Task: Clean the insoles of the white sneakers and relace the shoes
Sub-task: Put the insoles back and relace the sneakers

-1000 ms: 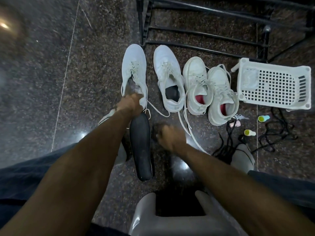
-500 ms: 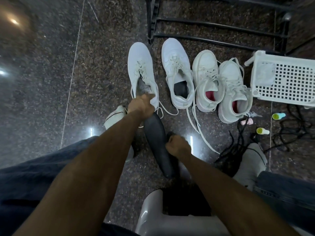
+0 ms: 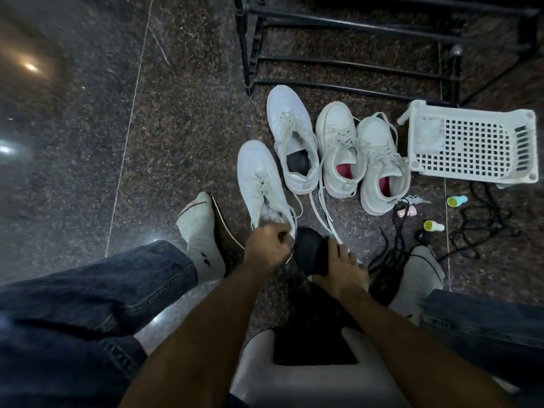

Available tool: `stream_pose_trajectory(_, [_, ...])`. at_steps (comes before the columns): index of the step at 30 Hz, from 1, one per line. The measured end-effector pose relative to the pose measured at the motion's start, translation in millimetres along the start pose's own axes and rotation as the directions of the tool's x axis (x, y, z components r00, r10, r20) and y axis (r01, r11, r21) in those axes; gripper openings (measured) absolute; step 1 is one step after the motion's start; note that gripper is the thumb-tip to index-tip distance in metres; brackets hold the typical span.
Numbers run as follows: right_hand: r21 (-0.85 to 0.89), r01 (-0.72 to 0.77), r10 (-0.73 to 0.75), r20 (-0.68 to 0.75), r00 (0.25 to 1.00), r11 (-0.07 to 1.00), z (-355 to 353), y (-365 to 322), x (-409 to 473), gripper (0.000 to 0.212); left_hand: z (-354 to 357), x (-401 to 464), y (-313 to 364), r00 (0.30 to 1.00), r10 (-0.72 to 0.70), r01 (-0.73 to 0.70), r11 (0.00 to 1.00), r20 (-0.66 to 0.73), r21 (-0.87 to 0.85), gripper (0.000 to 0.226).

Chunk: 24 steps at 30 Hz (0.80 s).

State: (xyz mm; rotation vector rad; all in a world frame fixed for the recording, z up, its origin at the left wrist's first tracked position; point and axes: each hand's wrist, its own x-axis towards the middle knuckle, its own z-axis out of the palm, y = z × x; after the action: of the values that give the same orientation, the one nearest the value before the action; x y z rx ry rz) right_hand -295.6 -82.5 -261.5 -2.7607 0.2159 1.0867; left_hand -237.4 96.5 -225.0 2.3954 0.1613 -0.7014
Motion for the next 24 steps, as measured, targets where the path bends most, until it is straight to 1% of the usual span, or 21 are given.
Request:
stream_pose_trajectory(2, [-0.083,0.003,-0.005,-0.029,1.0,0.997,7.8,-2.3,-4.3,0.121,5.0,-4.0,-3.6,0.977,-0.035,0.032,0.999,-0.211,-0.02,0.024])
stream_pose_trajectory(4, [-0.156,0.024,-0.031,-0.042,0.999,0.988,11.3,-1.4,-5.4,0.131,2.3,-1.4,-5.5,0.912,-0.119,0.1,0.993,-0.393,-0.068,0.016])
stream_pose_trajectory(5, [-0.188,0.036,-0.044,-0.037,0.998,0.982,12.5,0.1,-5.1,0.135,-0.5,2.3,-7.4,0.881,-0.141,0.123,0.99,-0.451,-0.069,0.015])
stream_pose_trajectory(6, [-0.212,0.044,-0.051,-0.024,0.998,0.976,13.6,2.2,-4.7,0.139,-3.3,6.9,-9.9,0.866,-0.149,0.142,0.989,-0.477,-0.052,0.015])
stream_pose_trajectory(7, [-0.23,0.049,-0.053,-0.011,0.999,0.972,15.5,4.0,-4.3,0.14,-6.1,11.9,-11.8,0.867,-0.156,0.158,0.987,-0.473,-0.036,0.017])
stream_pose_trajectory(9, [-0.23,0.037,-0.039,-0.003,0.999,0.973,19.3,7.2,-4.0,0.14,-11.6,21.9,-12.9,0.893,-0.208,0.196,0.978,-0.399,-0.071,0.027])
stream_pose_trajectory(11, [-0.168,0.024,-0.023,0.007,1.0,0.985,20.7,8.0,-3.3,0.135,-16.6,32.4,-13.6,0.908,-0.289,0.264,0.957,-0.303,-0.12,0.029])
stream_pose_trajectory(13, [-0.055,0.019,-0.017,0.027,0.999,0.998,19.1,9.1,-1.1,0.126,-20.5,40.0,-15.1,0.912,-0.317,0.3,0.948,-0.26,-0.102,0.025])
stream_pose_trajectory(15, [0.119,-0.019,0.017,0.025,1.0,0.993,13.4,12.6,1.0,0.117,-22.5,42.8,-16.0,0.909,-0.323,0.306,0.946,-0.263,-0.104,0.02])
stream_pose_trajectory(16, [0.203,-0.03,0.031,0.0,1.0,0.979,10.3,14.9,1.9,0.112,-22.4,42.9,-16.5,0.906,-0.328,0.306,0.944,-0.27,-0.12,0.017])
stream_pose_trajectory(19, [0.404,0.002,0.035,-0.084,0.996,0.915,2.7,15.6,4.1,0.098,-20.5,39.1,-18.8,0.893,-0.333,0.293,0.941,-0.302,-0.171,0.014])
stream_pose_trajectory(21, [0.539,0.051,0.026,-0.133,0.991,0.841,-4.6,9.3,5.6,0.088,-18.7,36.2,-20.1,0.89,-0.326,0.284,0.943,-0.318,-0.172,0.015])
stream_pose_trajectory(22, [0.597,0.081,0.02,-0.161,0.987,0.798,-9.1,4.0,7.2,0.085,-18.4,35.2,-20.3,0.887,-0.329,0.286,0.942,-0.323,-0.173,0.016])
stream_pose_trajectory(24, [0.682,0.146,-0.012,-0.198,0.98,0.717,-19.5,-10.0,10.7,0.088,-19.3,33.9,-20.6,0.885,-0.331,0.286,0.941,-0.327,-0.178,0.017])
